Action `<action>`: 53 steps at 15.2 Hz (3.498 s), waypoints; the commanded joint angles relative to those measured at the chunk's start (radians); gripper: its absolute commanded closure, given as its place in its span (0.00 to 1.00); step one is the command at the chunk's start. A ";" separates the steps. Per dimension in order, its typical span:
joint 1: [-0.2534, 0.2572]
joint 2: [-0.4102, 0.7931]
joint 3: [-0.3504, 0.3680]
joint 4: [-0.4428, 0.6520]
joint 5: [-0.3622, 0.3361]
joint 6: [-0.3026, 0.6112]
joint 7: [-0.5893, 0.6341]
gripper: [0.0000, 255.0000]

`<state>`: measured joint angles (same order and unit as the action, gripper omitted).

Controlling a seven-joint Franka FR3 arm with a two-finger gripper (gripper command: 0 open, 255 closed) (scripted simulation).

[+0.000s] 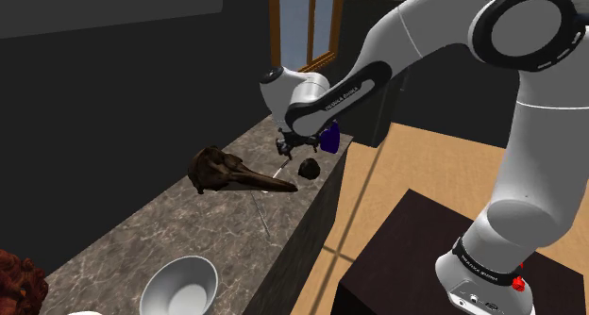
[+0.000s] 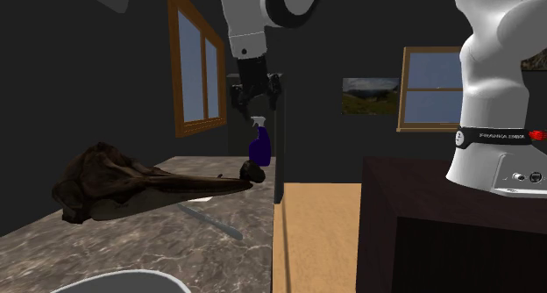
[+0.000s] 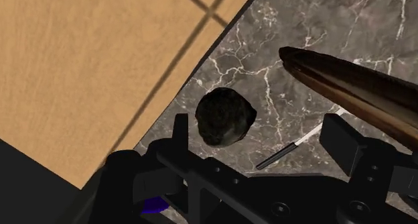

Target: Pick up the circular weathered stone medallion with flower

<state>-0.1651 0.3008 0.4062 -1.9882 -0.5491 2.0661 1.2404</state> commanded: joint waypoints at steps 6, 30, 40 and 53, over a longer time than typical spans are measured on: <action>0.067 0.279 -0.102 0.242 -0.116 -0.073 0.196 0.00; 0.131 0.909 -0.290 0.956 -0.134 -0.249 0.348 1.00; 0.130 0.895 -0.289 0.944 -0.134 -0.251 0.348 1.00; 0.120 0.745 -0.275 0.848 -0.124 -0.301 0.324 1.00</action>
<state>-0.0444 1.0543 0.1309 -1.1371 -0.6742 1.7690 1.5670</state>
